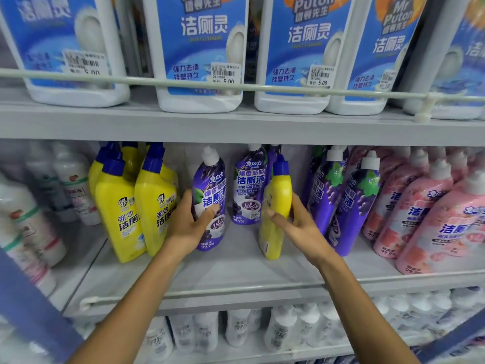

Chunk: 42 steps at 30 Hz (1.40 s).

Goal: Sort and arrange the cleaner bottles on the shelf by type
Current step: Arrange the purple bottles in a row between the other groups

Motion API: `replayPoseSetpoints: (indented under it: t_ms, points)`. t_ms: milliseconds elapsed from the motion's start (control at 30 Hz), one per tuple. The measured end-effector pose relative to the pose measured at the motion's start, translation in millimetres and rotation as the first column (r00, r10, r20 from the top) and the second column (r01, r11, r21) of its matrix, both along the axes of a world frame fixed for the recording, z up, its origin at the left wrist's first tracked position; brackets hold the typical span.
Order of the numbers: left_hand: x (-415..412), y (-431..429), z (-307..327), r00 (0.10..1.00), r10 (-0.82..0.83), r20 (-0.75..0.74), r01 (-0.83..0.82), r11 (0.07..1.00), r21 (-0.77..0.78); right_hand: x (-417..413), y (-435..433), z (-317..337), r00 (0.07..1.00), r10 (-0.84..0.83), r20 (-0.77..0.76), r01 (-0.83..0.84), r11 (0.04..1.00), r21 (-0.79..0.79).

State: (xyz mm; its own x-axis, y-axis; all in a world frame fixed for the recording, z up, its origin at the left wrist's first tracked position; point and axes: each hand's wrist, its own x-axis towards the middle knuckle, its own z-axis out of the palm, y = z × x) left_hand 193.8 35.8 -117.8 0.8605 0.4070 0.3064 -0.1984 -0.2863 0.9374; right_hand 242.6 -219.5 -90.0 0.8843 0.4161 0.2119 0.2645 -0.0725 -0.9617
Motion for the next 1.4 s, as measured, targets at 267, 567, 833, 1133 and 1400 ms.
replayPoseSetpoints:
  t_ms: [267, 567, 833, 1133, 1400]
  points:
    - [-26, -14, 2, 0.996, 0.09, 0.009, -0.088, 0.99, -0.111, -5, 34, -15, 0.987, -0.161, 0.018, 0.159, 0.985, 0.067]
    - [-48, -1, 6, 0.997, 0.071, -0.005, -0.071, 0.986, -0.15, -8, 25, -20, 1.0, 0.008, -0.011, -0.007, 0.997, 0.082]
    - [-133, 20, 39, 0.995, 0.059, 0.079, -0.044, 0.982, -0.186, -29, 102, -34, 0.992, -0.122, 0.015, 0.118, 0.982, 0.15]
    - [-187, 40, 51, 0.988, 0.108, 0.107, -0.082, 0.971, -0.226, -55, 183, -38, 0.986, 0.14, 0.086, -0.149, 0.982, 0.114]
    - [-190, 32, 49, 0.993, 0.076, 0.089, -0.051, 0.965, -0.258, -58, 182, -30, 0.977, 0.206, 0.058, -0.208, 0.977, 0.039]
